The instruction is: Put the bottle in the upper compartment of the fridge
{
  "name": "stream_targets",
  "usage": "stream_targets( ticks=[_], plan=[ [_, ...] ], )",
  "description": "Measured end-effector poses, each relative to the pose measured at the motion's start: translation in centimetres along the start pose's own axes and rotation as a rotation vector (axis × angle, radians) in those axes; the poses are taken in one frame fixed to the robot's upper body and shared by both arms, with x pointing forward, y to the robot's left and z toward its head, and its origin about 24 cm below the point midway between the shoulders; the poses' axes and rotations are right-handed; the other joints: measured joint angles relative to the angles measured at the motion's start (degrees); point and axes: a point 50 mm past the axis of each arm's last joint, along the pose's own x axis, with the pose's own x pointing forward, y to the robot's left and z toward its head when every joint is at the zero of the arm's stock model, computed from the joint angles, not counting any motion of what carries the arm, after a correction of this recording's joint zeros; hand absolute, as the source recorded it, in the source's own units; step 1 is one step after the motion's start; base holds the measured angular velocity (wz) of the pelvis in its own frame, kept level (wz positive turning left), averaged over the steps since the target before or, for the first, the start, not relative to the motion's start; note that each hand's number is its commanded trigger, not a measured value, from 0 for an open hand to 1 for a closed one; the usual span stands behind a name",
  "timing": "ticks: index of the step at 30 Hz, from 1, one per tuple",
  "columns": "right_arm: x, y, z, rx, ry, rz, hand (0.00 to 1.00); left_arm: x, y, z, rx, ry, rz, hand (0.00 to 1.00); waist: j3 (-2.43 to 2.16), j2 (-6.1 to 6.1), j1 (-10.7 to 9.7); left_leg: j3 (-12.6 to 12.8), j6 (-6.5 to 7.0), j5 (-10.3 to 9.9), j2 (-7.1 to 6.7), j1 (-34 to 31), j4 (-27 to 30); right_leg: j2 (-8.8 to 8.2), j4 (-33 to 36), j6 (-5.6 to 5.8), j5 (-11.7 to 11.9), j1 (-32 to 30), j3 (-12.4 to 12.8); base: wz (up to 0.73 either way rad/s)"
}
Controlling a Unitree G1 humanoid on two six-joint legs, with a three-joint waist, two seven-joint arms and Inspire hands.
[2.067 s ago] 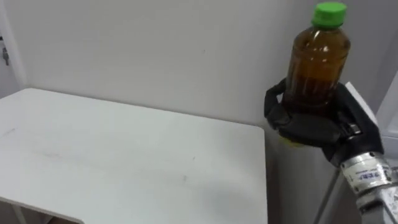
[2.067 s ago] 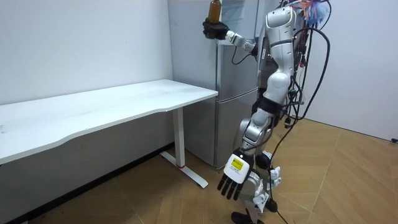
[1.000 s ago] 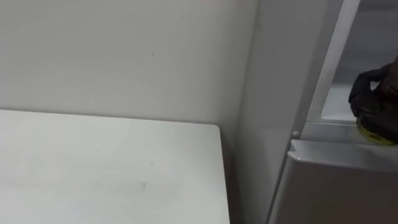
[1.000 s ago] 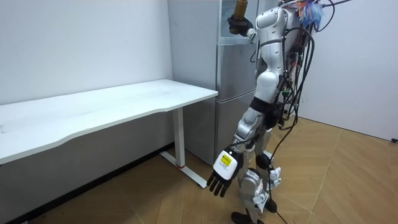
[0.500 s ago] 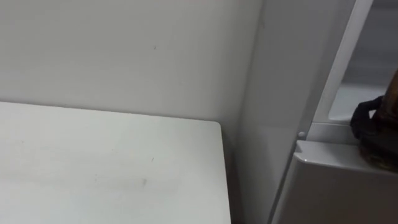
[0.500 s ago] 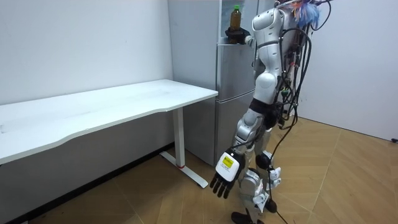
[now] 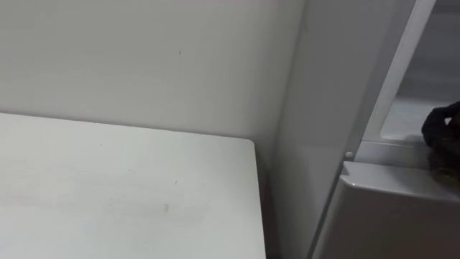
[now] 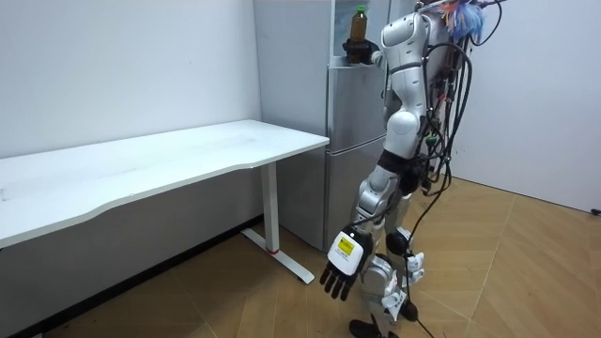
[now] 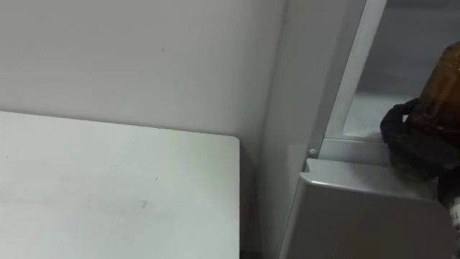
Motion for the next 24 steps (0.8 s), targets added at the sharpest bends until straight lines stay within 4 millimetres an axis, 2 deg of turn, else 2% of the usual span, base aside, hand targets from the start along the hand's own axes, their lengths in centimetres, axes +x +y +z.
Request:
stream_targets(
  ticks=[6,9,19,22,24],
  plan=[
    [1.3,0.2,2.3,0.051,-0.084,-0.031,1.00,0.0,0.3,-0.3,-0.022,0.011,0.013,0.00,-0.08,0.14,0.0,-0.4,-0.03,0.0,0.04,0.3,0.1,-0.05,-0.2,0.00,0.0,0.7,-1.3,0.04],
    [1.5,0.4,2.7,0.061,-0.102,-0.030,1.00,0.0,0.3,-0.3,-0.023,0.010,0.016,0.00,-0.07,0.17,0.0,-0.4,-0.04,0.0,0.05,0.3,0.1,-0.05,-0.2,0.00,0.0,0.7,-1.4,0.00],
    [1.6,0.4,2.6,0.069,-0.093,-0.017,1.00,0.0,0.5,0.1,-0.022,-0.005,0.039,0.00,-0.06,0.24,-0.1,-0.5,-0.05,0.0,0.02,0.2,0.0,-0.06,-0.2,0.00,0.0,0.7,-1.4,0.00],
    [2.0,-0.1,1.7,0.073,-0.052,-0.028,1.00,0.0,0.6,0.1,-0.021,-0.002,0.047,0.00,0.01,-0.08,0.3,-0.5,-0.05,0.0,0.00,0.3,0.1,-0.08,-0.2,-0.01,0.0,0.8,-1.4,0.00],
    [2.3,-0.6,0.8,0.082,-0.009,-0.056,1.00,0.1,0.6,0.2,-0.019,0.005,0.057,0.00,0.07,-0.28,1.4,-0.2,-0.05,0.0,-0.02,0.6,-0.1,-0.09,-0.2,-0.01,0.0,0.9,-1.4,-0.06]
  ],
)
